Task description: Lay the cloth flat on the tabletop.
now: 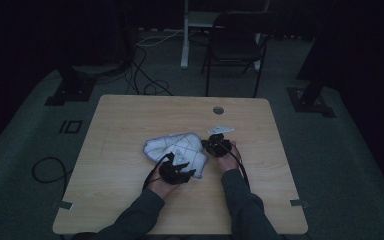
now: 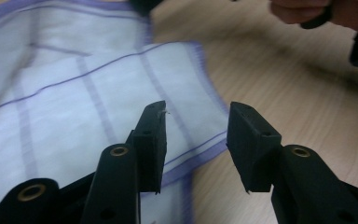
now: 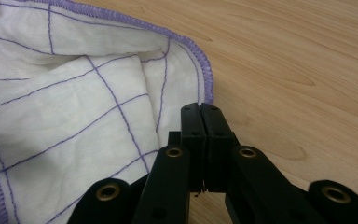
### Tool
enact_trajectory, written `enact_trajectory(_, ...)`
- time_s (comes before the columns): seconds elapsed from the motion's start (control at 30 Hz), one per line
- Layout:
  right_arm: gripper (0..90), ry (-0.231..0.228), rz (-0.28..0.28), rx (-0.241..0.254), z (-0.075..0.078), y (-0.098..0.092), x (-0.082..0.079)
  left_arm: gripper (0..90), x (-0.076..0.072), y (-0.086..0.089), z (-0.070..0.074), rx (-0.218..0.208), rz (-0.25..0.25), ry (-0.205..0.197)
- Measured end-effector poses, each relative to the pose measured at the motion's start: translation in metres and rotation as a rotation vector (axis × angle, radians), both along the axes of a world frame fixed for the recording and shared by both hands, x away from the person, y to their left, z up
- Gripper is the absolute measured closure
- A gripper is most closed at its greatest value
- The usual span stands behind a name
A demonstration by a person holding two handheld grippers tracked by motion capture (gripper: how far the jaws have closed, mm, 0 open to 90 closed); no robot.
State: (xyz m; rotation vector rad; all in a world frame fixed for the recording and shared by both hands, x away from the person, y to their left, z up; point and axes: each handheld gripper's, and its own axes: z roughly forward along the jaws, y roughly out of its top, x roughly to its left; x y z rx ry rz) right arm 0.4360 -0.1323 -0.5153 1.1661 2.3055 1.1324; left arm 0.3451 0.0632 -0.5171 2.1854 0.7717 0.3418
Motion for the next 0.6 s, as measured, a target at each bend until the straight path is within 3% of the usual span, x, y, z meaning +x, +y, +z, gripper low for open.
enact_trajectory(0.2, 89.8, 0.0, 0.003, -0.002, 0.0, -0.001, 0.0, 54.5, -0.001, -0.021, -0.009, 0.015, -0.049, 0.012)
enact_trajectory(0.23, 89.8, 0.002, 0.002, 0.0, 0.0, -0.001, 0.0, 54.0, -0.001, -0.027, -0.013, 0.036, -0.057, 0.009)
enact_trajectory(0.43, 89.8, 0.004, 0.006, 0.004, 0.001, -0.002, 0.0, 58.0, 0.0, -0.031, -0.022, 0.074, -0.025, 0.01)
enact_trajectory(0.6, 89.8, 0.009, 0.004, 0.008, 0.001, -0.003, 0.002, 81.9, 0.002, -0.029, -0.019, 0.11, 0.005, 0.007)
